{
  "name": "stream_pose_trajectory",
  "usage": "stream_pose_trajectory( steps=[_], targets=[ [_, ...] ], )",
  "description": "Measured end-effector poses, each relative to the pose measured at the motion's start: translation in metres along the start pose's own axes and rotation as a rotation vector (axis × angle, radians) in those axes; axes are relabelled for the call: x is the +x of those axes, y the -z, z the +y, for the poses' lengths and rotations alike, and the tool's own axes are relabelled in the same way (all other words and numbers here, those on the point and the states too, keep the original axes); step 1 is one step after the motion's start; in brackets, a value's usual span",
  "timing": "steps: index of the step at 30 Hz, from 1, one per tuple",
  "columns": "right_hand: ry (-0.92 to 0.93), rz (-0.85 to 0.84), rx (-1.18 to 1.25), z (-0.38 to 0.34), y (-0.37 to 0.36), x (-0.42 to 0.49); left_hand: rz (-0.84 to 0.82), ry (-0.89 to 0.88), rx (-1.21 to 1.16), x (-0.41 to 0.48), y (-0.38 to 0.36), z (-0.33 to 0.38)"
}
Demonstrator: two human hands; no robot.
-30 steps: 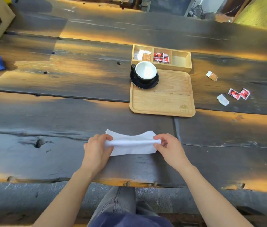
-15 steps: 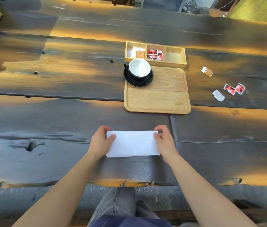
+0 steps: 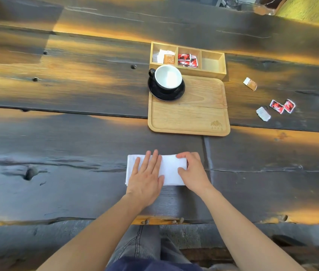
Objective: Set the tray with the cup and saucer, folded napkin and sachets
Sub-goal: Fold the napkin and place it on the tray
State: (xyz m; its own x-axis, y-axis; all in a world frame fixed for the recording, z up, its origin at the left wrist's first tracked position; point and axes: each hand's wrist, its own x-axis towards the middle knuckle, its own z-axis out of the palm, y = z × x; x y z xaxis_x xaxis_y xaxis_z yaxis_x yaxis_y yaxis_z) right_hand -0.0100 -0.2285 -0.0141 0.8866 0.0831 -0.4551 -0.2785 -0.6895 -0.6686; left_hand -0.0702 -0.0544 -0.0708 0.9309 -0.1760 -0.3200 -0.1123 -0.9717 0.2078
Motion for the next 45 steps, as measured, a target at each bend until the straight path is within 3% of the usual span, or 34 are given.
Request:
stream_pose_trajectory(
  steps=[2,5,9,19,26,30,32,35,41,43,45],
  targets=[
    [0.032,-0.011,-0.005,-0.01,0.002,-0.003,0.14,0.092,-0.09,-0.008,0.014,-0.006],
    [0.062,0.002,0.018,-0.029,0.0,-0.006,0.315,0.378,-0.298,-0.02,0.022,-0.027],
    [0.092,0.043,0.064,-0.06,-0.02,-0.006,0.191,0.634,-0.879,-0.03,0.018,-0.05],
    [0.201,-0.107,-0.128,-0.089,-0.111,-0.009,0.21,0.669,-1.07,-0.04,0.015,-0.058],
    [0.209,-0.157,-0.259,-0.078,-0.118,-0.009,0.236,0.635,-0.986,-0.042,0.017,-0.057],
    [0.377,-0.064,-0.277,-0.061,-0.095,-0.009,0.449,0.336,-0.513,-0.04,0.02,-0.044],
    [0.538,-0.014,-0.478,-0.05,-0.087,-0.005,0.348,0.214,-0.278,-0.036,0.016,-0.04],
    [0.535,-0.13,-0.659,-0.035,-0.083,0.0,0.059,0.158,-0.093,-0.033,-0.001,-0.046],
    [0.577,-0.155,-0.743,-0.024,-0.078,0.005,-0.029,0.112,-0.051,-0.03,-0.007,-0.057],
    [0.618,-0.108,-0.757,-0.035,-0.075,0.013,0.074,0.162,-0.14,-0.034,-0.002,-0.057],
    [0.639,-0.074,-0.739,-0.052,-0.072,0.026,0.237,0.331,-0.309,-0.04,0.006,-0.053]
  ],
)
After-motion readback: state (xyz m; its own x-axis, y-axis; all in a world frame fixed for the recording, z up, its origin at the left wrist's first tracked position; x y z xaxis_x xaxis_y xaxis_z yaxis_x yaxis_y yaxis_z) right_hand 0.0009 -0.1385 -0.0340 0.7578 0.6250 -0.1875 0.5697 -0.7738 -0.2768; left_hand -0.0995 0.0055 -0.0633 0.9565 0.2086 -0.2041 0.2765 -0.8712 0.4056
